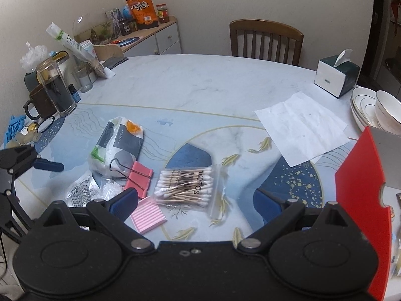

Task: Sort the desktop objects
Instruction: 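Move the left tool to the silver blister pack while the right tool reaches the cotton swab bag, then grasp the silver blister pack with the left tool while the right tool grasps the swab bag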

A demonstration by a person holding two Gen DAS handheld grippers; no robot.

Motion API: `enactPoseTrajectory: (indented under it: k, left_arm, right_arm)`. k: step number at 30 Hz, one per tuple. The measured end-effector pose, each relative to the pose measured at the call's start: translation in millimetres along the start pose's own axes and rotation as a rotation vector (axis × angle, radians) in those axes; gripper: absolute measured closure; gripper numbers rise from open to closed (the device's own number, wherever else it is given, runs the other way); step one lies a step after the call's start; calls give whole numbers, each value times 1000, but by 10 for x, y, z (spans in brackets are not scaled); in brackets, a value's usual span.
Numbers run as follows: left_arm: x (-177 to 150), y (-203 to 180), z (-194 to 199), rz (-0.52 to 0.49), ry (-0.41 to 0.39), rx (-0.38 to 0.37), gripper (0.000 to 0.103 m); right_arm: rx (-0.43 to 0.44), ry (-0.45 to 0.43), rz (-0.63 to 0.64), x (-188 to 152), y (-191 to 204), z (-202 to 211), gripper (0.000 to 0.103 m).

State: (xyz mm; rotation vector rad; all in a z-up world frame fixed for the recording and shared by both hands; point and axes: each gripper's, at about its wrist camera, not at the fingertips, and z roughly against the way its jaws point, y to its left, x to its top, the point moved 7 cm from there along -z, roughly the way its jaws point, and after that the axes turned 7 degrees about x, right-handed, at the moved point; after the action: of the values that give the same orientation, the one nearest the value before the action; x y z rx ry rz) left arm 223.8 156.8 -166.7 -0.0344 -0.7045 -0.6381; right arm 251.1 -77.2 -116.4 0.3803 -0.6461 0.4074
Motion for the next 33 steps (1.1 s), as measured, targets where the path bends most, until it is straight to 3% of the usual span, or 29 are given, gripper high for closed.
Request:
enactPoseTrajectory:
  k: [6, 12, 17, 28, 33]
  left_arm:
    - [-18, 79, -201, -41, 21, -17, 1]
    - [35, -32, -307, -19, 30, -88, 1]
    - [41, -166, -330, 37, 48, -97, 1]
    - [84, -409, -315, 103, 51, -49, 1]
    - [104, -422, -312, 130, 53, -28, 4]
  right_arm:
    - [-16, 27, 6, 44, -49, -148, 5]
    - [-11, 67, 39, 85, -21, -378, 5]
    - [-3, 100, 66, 95, 33, -611, 5]
    - [11, 149, 117, 105, 64, -926, 5]
    - [8, 165, 118, 74, 39, -989, 11]
